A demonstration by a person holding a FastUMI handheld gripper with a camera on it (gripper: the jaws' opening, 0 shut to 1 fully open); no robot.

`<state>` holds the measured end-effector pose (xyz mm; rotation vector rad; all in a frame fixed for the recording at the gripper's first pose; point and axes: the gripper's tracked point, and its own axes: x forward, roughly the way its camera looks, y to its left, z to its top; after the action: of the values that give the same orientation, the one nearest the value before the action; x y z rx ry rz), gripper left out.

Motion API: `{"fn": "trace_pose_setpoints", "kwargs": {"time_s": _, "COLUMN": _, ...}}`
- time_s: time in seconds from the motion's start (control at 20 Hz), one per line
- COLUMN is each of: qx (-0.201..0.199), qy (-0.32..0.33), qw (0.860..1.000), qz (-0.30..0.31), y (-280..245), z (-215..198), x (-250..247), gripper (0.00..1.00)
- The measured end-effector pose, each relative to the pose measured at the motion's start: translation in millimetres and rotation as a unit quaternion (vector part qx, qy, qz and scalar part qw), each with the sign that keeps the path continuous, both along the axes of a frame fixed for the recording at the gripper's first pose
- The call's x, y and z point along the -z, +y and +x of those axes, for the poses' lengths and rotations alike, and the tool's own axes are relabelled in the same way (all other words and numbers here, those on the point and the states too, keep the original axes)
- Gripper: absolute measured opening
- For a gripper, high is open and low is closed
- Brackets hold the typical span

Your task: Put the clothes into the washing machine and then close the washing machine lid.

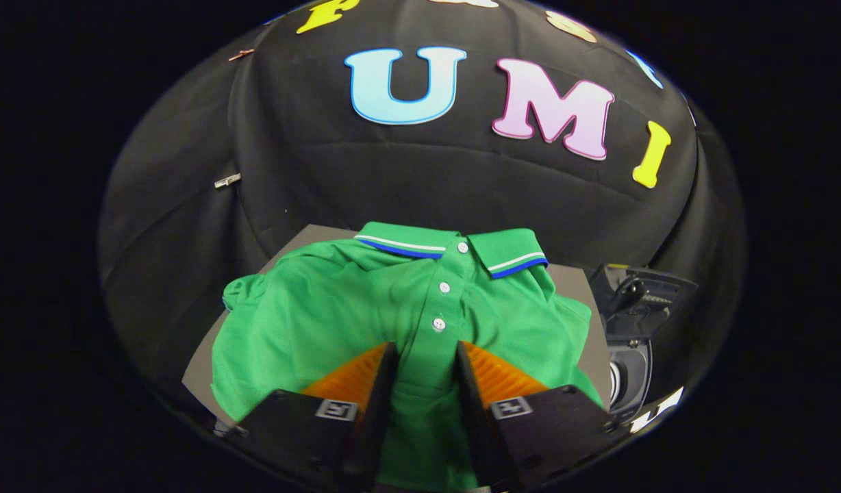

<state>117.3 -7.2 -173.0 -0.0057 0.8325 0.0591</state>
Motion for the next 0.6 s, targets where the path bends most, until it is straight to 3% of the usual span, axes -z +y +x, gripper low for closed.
{"fn": "trace_pose_setpoints", "kwargs": {"time_s": 0.1, "qx": 0.015, "qy": 0.015, "qw": 1.000, "qz": 0.016, "y": 3, "z": 1, "x": 2, "gripper": 0.23}}
{"fn": "trace_pose_setpoints", "kwargs": {"time_s": 0.45, "qx": -0.027, "qy": -0.039, "qw": 0.998, "qz": 0.032, "y": 2, "z": 5, "x": -44, "gripper": 0.19}}
{"fn": "trace_pose_setpoints", "kwargs": {"time_s": 0.5, "qx": -0.016, "qy": -0.050, "qw": 0.998, "qz": 0.022, "y": -8, "z": 7, "x": -44, "gripper": 0.05}}
{"fn": "trace_pose_setpoints", "kwargs": {"time_s": 0.6, "qx": -0.029, "qy": -0.058, "qw": 0.998, "qz": 0.023, "y": -8, "z": 7, "x": -55, "gripper": 0.05}}
